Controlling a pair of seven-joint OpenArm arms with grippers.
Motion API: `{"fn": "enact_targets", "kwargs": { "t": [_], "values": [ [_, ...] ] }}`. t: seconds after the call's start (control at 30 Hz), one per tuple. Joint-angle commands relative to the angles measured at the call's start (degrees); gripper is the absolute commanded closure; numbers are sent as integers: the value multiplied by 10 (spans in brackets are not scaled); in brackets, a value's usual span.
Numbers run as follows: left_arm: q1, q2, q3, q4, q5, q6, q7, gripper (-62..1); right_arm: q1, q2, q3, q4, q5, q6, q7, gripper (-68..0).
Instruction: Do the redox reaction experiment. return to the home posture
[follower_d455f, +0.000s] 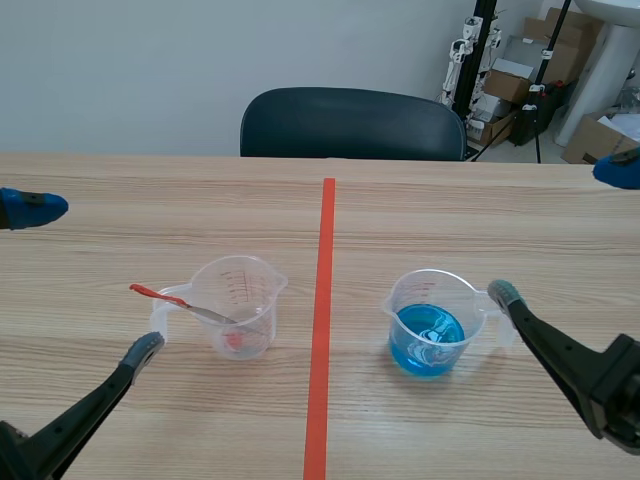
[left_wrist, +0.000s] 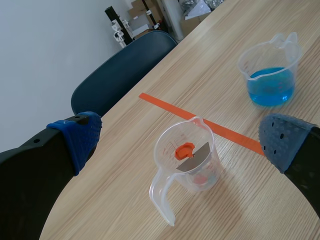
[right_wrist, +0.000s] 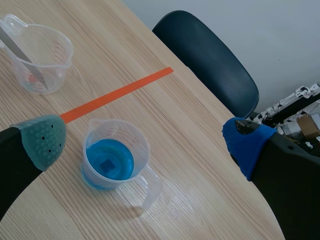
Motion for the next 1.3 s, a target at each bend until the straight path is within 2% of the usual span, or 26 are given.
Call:
{"fn": "enact_targets", "kwargs": {
  "t": [0.0,0.17,0.3,1.27],
  "values": [
    [-2,0,-2,3,-3,2,-10,-623,2,1,1,7,3,-4,11,-679],
    [-2,0,-2,3,-3,2,-10,-623,2,1,1,7,3,-5,11,-679],
    [-2,0,-2,-2,-3,2,-10,-623,2,1,1,7,5,-25,11,-679],
    [-2,0,-2,-3,-3,2,-10,-623,2,1,1,7,2,-25,4,-679]
  ]
}}
